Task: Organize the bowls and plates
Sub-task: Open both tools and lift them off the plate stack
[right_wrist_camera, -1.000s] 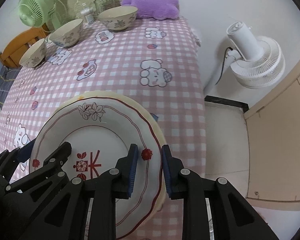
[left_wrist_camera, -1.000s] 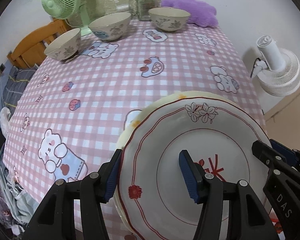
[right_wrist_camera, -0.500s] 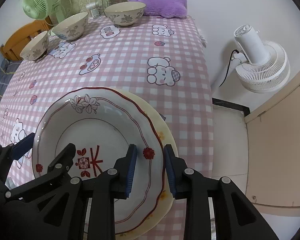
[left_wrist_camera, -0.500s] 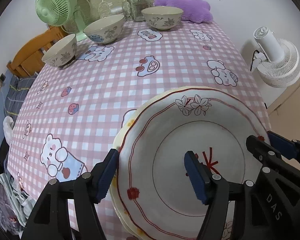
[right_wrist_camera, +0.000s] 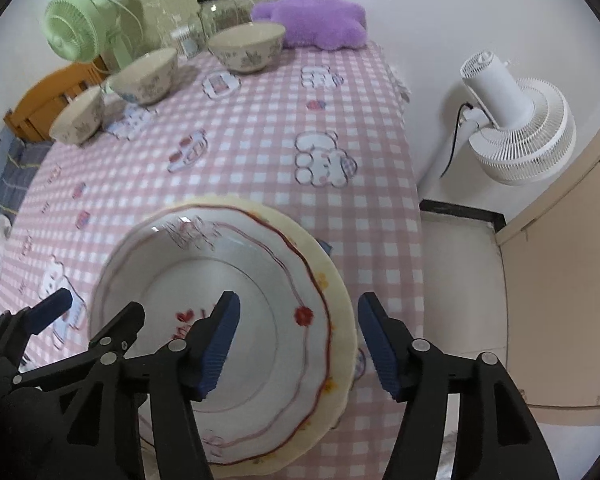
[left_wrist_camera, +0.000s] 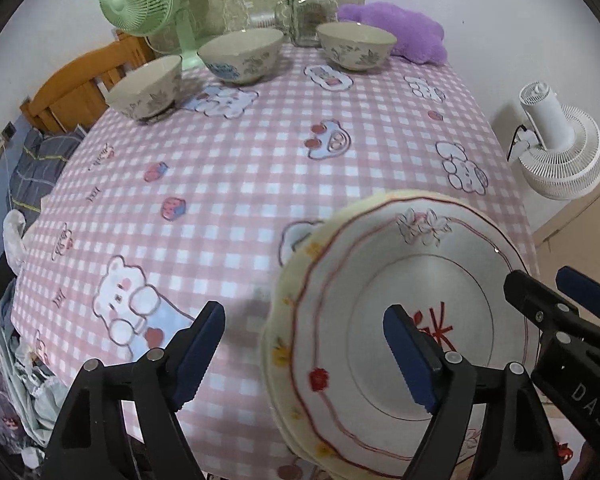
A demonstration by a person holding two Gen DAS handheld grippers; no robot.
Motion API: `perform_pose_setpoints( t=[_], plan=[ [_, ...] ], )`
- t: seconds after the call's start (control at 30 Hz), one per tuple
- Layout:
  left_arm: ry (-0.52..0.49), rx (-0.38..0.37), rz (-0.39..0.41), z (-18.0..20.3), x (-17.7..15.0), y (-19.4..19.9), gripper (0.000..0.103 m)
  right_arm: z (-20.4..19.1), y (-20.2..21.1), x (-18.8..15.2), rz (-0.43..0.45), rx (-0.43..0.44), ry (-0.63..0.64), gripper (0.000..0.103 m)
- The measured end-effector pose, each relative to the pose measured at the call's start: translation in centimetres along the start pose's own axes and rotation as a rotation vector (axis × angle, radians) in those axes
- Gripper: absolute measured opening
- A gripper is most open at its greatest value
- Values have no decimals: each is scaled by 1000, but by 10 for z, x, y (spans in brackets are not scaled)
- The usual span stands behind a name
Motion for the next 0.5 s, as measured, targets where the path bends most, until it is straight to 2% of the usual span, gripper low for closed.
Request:
perform_pose_setpoints(
  t=[0.2,0.5],
  plan=[
    [-6,-39,37,-19,13,3,84,-31,0,12,16,34,-4,66],
    [-44,-88,61,-72,35,-5,84,-93,-3,31,37,14,-25,66]
  ],
)
Point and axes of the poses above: each gripper's, at about its wrist camera, not at the fingertips, and y roughly against the way its jaws point, z to its right, x to its top, the point moved 10 cm from there along -y, roughly the way its jaws point, and after that the axes turned 15 degrees about z, right-handed, at the moved point
